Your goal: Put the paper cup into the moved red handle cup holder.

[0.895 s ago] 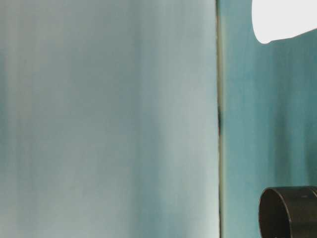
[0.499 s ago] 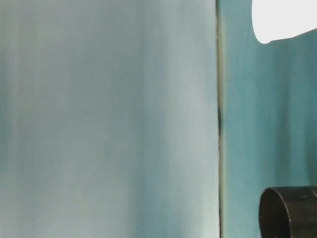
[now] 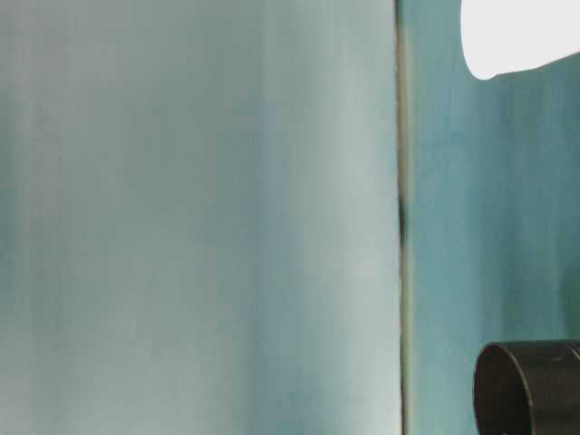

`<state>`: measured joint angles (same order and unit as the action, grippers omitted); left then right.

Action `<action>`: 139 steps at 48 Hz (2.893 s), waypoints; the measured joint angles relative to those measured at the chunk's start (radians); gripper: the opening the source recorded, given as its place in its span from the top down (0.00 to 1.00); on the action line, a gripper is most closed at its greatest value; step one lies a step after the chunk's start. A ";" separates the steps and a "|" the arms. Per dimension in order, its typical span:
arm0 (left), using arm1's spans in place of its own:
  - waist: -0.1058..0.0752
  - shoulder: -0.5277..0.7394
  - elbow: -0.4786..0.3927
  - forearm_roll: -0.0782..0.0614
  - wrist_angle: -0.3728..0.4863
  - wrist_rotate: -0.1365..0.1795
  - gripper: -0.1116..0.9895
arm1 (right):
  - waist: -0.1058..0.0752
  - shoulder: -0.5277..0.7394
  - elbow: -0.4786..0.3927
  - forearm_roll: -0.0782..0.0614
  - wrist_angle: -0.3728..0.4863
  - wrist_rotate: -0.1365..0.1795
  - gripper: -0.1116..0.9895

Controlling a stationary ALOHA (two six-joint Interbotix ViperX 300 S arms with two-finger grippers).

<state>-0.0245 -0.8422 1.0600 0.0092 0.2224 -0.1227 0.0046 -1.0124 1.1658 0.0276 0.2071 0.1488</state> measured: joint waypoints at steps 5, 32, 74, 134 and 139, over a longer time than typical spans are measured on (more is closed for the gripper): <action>0.000 0.020 0.000 0.000 0.043 -0.008 0.88 | 0.000 0.000 0.000 0.000 0.057 0.009 0.99; 0.002 0.209 -0.038 0.000 0.150 -0.063 0.87 | -0.002 0.000 0.000 0.000 0.098 0.015 0.99; 0.003 0.351 -0.061 0.002 0.126 -0.104 0.01 | -0.005 0.000 0.000 0.000 0.098 0.026 0.99; 0.023 0.712 -0.178 0.002 0.101 -0.115 0.01 | -0.005 0.000 0.000 0.000 0.098 0.026 0.99; 0.021 0.712 -0.178 0.003 0.101 -0.117 0.02 | -0.006 0.000 0.000 0.000 0.100 0.026 0.99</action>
<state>-0.0031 -0.1304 0.8820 0.0123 0.3237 -0.2393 -0.0015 -1.0124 1.1658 0.0276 0.3068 0.1749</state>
